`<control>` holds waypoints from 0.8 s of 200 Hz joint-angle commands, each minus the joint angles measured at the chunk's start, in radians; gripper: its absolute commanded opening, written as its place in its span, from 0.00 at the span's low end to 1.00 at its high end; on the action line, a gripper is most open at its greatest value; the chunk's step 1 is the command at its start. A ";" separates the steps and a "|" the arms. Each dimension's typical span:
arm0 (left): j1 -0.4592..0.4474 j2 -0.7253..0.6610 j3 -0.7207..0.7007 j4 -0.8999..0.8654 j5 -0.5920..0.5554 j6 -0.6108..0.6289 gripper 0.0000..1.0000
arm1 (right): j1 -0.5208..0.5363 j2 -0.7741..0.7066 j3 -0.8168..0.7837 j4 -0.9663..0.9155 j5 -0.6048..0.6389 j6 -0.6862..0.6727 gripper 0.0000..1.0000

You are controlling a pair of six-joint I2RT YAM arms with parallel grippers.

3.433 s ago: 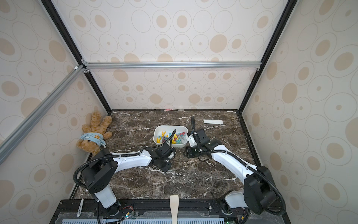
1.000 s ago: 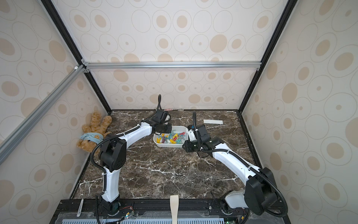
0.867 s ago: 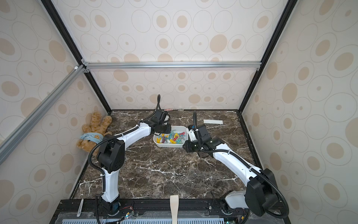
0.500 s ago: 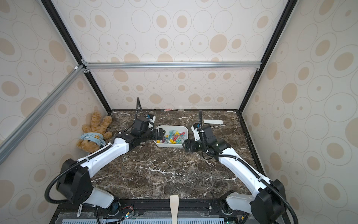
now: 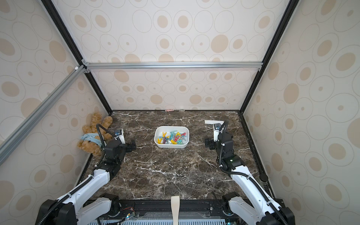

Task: Put the clothespins into the storage box
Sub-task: Reset both arms

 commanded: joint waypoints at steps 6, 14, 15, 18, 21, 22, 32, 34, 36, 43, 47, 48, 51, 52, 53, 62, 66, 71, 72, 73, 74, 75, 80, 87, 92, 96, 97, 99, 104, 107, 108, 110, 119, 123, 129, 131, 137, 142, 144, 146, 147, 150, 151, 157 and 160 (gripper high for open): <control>0.020 0.139 -0.066 0.347 -0.081 0.143 0.99 | -0.080 0.056 -0.152 0.279 -0.002 0.021 1.00; 0.023 0.166 -0.098 0.451 -0.082 0.146 0.99 | -0.101 0.091 -0.179 0.344 -0.017 0.047 1.00; 0.023 0.168 -0.102 0.467 -0.082 0.146 1.00 | -0.103 0.092 -0.182 0.353 -0.019 0.048 1.00; 0.026 0.176 -0.118 0.516 -0.080 0.144 0.99 | -0.110 0.109 -0.191 0.380 -0.022 0.052 1.00; 0.029 0.183 -0.132 0.560 -0.076 0.142 0.99 | -0.115 0.123 -0.202 0.410 -0.025 0.052 1.00; 0.029 0.186 -0.133 0.573 -0.075 0.140 0.99 | -0.115 0.127 -0.205 0.419 -0.026 0.052 1.00; 0.042 0.219 -0.148 0.653 -0.074 0.124 0.99 | -0.122 0.177 -0.220 0.485 -0.025 0.036 1.00; 0.045 0.228 -0.149 0.663 -0.073 0.121 0.99 | -0.124 0.188 -0.220 0.495 -0.026 0.034 1.00; 0.048 0.238 -0.149 0.674 -0.073 0.121 0.99 | -0.126 0.199 -0.220 0.505 -0.026 0.032 1.00; 0.055 0.276 -0.153 0.722 -0.067 0.121 0.99 | -0.134 0.242 -0.220 0.543 -0.032 0.031 1.00; 0.062 0.300 -0.157 0.762 -0.063 0.126 1.00 | -0.139 0.264 -0.220 0.564 -0.041 0.032 1.00; 0.063 0.305 -0.156 0.767 -0.064 0.127 1.00 | -0.140 0.271 -0.220 0.568 -0.043 0.032 1.00; 0.065 0.316 -0.151 0.778 -0.066 0.126 1.00 | -0.144 0.287 -0.220 0.585 -0.047 0.033 1.00; 0.065 0.318 -0.150 0.779 -0.065 0.125 0.99 | -0.145 0.293 -0.220 0.589 -0.049 0.033 1.00; 0.065 0.320 -0.149 0.781 -0.062 0.123 0.99 | -0.146 0.298 -0.221 0.596 -0.051 0.034 1.00; 0.087 0.364 -0.148 0.848 -0.023 0.111 1.00 | -0.156 0.349 -0.228 0.659 -0.059 0.045 1.00; 0.091 0.390 -0.146 0.884 -0.022 0.117 1.00 | -0.163 0.371 -0.231 0.691 -0.064 0.048 1.00; 0.093 0.417 -0.144 0.907 -0.019 0.116 0.99 | -0.168 0.396 -0.231 0.729 -0.069 0.046 1.00; 0.094 0.423 -0.142 0.909 -0.017 0.116 0.99 | -0.168 0.400 -0.232 0.734 -0.070 0.044 1.00; 0.095 0.427 -0.141 0.910 -0.017 0.115 0.99 | -0.169 0.404 -0.232 0.738 -0.071 0.043 1.00; 0.096 0.433 -0.139 0.911 -0.016 0.115 1.00 | -0.169 0.407 -0.232 0.743 -0.072 0.041 1.00; 0.096 0.438 -0.138 0.912 -0.017 0.114 0.99 | -0.170 0.411 -0.232 0.746 -0.074 0.039 1.00; 0.098 0.460 -0.134 0.924 -0.020 0.113 1.00 | -0.174 0.428 -0.227 0.760 -0.079 0.044 1.00; 0.099 0.491 -0.139 0.959 -0.028 0.109 1.00 | -0.183 0.457 -0.210 0.755 -0.099 0.047 1.00; 0.100 0.519 -0.150 1.002 -0.034 0.106 0.99 | -0.187 0.478 -0.197 0.741 -0.109 0.047 1.00; 0.098 0.546 -0.159 1.058 -0.043 0.110 1.00 | -0.189 0.503 -0.194 0.756 -0.115 0.046 1.00; 0.098 0.552 -0.162 1.071 -0.049 0.111 1.00 | -0.188 0.510 -0.195 0.764 -0.114 0.045 1.00; 0.097 0.558 -0.163 1.086 -0.055 0.112 0.99 | -0.189 0.525 -0.197 0.779 -0.115 0.044 1.00; 0.098 0.545 -0.153 1.034 -0.060 0.098 1.00 | -0.189 0.563 -0.202 0.828 -0.119 0.042 1.00; 0.098 0.529 -0.140 0.979 -0.060 0.089 1.00 | -0.189 0.597 -0.203 0.870 -0.122 0.040 1.00; 0.099 0.526 -0.135 0.971 -0.060 0.087 1.00 | -0.189 0.608 -0.204 0.889 -0.121 0.039 1.00; 0.100 0.524 -0.129 0.946 -0.058 0.085 1.00 | -0.189 0.624 -0.204 0.919 -0.119 0.037 1.00; 0.115 0.547 -0.119 0.977 -0.042 0.084 1.00 | -0.191 0.605 -0.187 0.887 -0.121 0.041 1.00; 0.119 0.547 -0.117 0.964 -0.035 0.078 1.00 | -0.193 0.580 -0.167 0.773 -0.121 0.049 1.00; 0.127 0.531 -0.110 0.921 -0.023 0.066 1.00 | -0.198 0.578 -0.141 0.711 -0.135 0.048 1.00; 0.128 0.531 -0.109 0.920 -0.021 0.064 1.00 | -0.200 0.589 -0.140 0.729 -0.136 0.047 1.00; 0.130 0.540 -0.114 0.952 -0.021 0.068 1.00 | -0.200 0.623 -0.136 0.787 -0.134 0.048 1.00; 0.131 0.546 -0.114 0.956 -0.021 0.071 1.00 | -0.200 0.618 -0.133 0.775 -0.136 0.049 1.00; 0.131 0.543 -0.112 0.947 -0.020 0.069 1.00 | -0.200 0.610 -0.128 0.749 -0.134 0.050 1.00; 0.130 0.539 -0.113 0.939 -0.020 0.067 1.00 | -0.201 0.602 -0.120 0.721 -0.134 0.051 1.00; 0.130 0.537 -0.112 0.936 -0.020 0.066 1.00 | -0.201 0.599 -0.117 0.706 -0.134 0.053 1.00; 0.129 0.534 -0.112 0.930 -0.019 0.065 1.00 | -0.202 0.588 -0.109 0.672 -0.137 0.055 1.00; 0.131 0.533 -0.112 0.930 -0.020 0.064 1.00 | -0.201 0.587 -0.108 0.664 -0.138 0.055 1.00; 0.131 0.540 -0.117 0.952 -0.019 0.069 1.00 | -0.204 0.595 -0.113 0.688 -0.137 0.053 1.00; 0.130 0.542 -0.118 0.962 -0.020 0.070 1.00 | -0.204 0.603 -0.120 0.713 -0.138 0.052 1.00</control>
